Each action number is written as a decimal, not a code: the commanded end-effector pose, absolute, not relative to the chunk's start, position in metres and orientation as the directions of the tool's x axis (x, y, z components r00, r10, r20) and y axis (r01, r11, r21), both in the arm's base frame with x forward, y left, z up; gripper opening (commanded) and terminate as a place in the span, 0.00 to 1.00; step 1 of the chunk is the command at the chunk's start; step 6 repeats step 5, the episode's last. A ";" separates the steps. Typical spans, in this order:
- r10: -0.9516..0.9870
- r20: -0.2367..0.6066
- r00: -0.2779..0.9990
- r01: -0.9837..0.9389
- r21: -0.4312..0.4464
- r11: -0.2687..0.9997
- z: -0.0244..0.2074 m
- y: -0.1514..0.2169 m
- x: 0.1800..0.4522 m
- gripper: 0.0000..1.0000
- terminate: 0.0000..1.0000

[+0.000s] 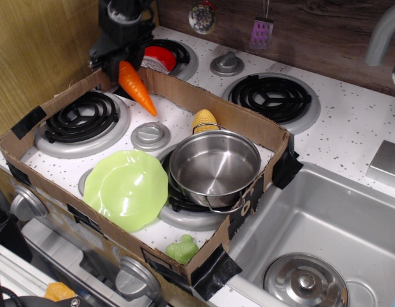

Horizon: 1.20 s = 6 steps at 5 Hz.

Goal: Take carrot off plate

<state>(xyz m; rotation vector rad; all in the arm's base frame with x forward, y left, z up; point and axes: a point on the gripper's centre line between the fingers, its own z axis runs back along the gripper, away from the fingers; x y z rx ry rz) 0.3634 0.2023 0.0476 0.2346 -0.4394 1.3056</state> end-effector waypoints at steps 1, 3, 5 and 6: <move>0.910 0.411 -0.042 -0.948 -0.305 0.094 0.063 0.204 0.364 0.00 0.00; 0.910 0.415 0.002 -0.923 -0.349 0.161 0.065 0.209 0.367 1.00 0.00; 0.850 0.508 0.142 -0.898 -0.296 0.326 0.069 0.202 0.369 1.00 1.00; 0.850 0.508 0.142 -0.898 -0.296 0.326 0.069 0.202 0.369 1.00 1.00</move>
